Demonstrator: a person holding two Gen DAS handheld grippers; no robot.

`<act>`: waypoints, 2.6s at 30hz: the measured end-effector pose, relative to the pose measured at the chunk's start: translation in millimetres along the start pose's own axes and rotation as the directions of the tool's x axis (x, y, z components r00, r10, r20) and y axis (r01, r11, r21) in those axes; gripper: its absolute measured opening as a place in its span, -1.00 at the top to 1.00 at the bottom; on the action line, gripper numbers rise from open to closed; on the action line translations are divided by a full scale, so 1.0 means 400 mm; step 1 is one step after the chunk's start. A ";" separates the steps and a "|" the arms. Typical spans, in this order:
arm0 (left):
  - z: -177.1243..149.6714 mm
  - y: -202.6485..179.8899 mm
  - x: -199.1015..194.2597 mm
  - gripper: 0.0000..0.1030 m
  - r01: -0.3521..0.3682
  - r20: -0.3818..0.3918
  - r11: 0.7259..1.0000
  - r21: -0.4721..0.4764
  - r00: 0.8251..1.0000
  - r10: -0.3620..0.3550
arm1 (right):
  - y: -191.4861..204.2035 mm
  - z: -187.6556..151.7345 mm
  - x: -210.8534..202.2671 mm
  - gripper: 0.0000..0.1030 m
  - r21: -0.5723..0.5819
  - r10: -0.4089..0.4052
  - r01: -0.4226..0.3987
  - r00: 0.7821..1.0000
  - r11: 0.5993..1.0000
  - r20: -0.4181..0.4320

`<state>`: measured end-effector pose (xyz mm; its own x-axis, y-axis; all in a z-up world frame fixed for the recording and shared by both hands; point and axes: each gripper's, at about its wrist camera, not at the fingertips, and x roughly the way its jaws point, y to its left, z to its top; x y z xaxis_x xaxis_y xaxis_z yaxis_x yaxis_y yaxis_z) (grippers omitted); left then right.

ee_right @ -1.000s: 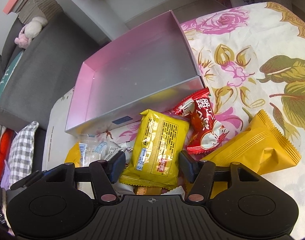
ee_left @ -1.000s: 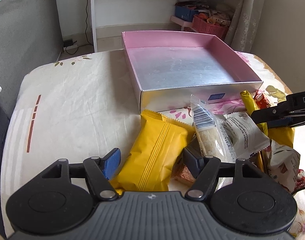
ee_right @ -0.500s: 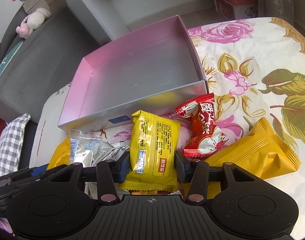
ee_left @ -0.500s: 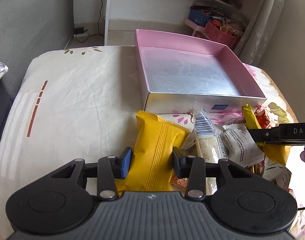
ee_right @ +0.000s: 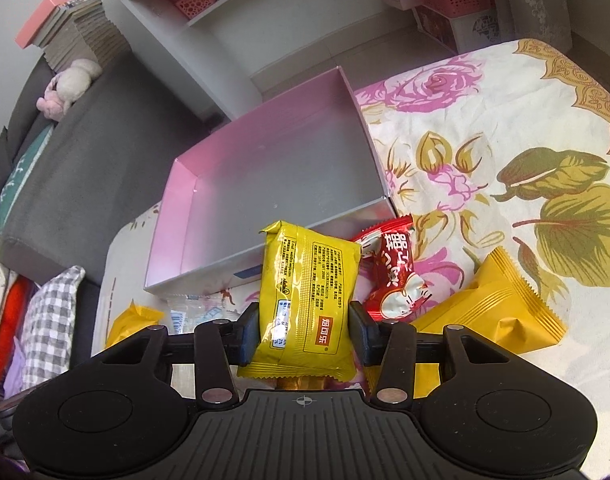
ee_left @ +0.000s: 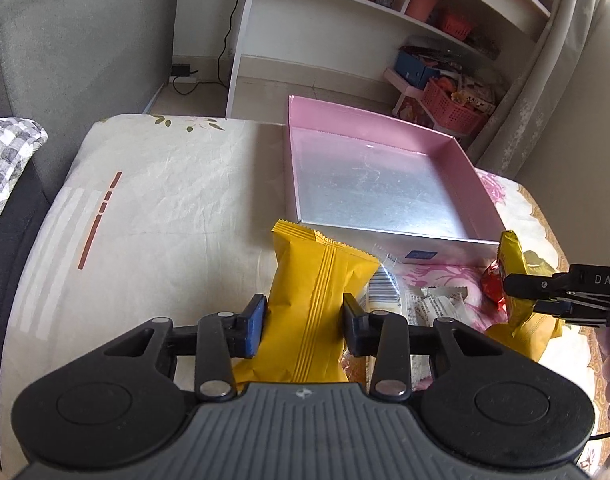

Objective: Organize snacks
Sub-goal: 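Carry both held yellow packets over the pink box with both tools, then open both tools to drop the yellow packets into the box, then withdraw both open tools from the box back toward the snack pile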

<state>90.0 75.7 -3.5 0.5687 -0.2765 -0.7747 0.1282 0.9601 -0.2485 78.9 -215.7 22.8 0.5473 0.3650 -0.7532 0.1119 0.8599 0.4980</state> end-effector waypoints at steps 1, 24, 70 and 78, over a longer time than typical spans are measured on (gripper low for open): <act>0.006 -0.004 -0.004 0.31 0.001 0.011 1.000 -0.006 1.000 -0.001 | -0.001 0.003 -0.005 0.13 0.005 0.004 -0.004 1.000 1.000 0.005; 0.135 -0.102 0.113 0.32 -0.005 0.210 1.000 -0.031 0.978 0.012 | 0.022 0.164 0.067 0.13 -0.091 0.071 -0.058 0.987 0.994 0.144; 0.094 -0.131 0.108 -0.61 -0.115 0.200 0.987 0.116 0.976 0.090 | 0.065 0.138 0.052 -0.67 -0.211 -0.027 0.051 0.993 0.976 0.115; 0.055 -0.133 0.031 -0.90 -0.110 0.168 0.990 0.092 0.981 0.093 | 0.097 0.084 -0.051 -0.84 -0.273 -0.008 0.043 0.992 0.961 0.129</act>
<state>108.0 22.1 13.0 0.7064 -0.1747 -0.6859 0.1392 0.9844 -0.1074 99.7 -202.0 71.9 0.6491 0.3093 -0.6950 -0.0956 0.9396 0.3288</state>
